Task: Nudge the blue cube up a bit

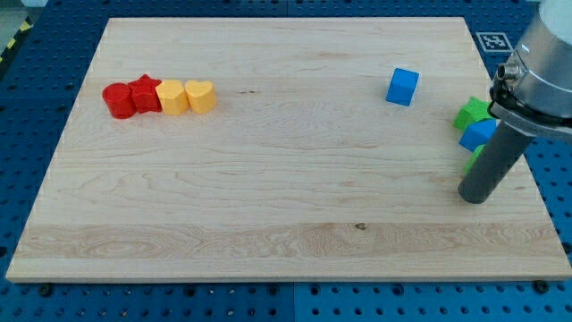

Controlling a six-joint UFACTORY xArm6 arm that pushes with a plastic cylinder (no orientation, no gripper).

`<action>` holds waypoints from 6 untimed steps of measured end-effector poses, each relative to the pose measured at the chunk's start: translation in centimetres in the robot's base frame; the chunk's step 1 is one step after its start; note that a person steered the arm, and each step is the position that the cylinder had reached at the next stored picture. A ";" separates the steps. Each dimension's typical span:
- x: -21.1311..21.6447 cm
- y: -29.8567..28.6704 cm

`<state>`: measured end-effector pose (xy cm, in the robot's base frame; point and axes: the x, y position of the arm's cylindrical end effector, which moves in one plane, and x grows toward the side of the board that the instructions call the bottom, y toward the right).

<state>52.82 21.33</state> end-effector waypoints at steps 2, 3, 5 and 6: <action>-1.8 0.9; -2.1 0.5; -13.3 -7.1; -16.8 -13.3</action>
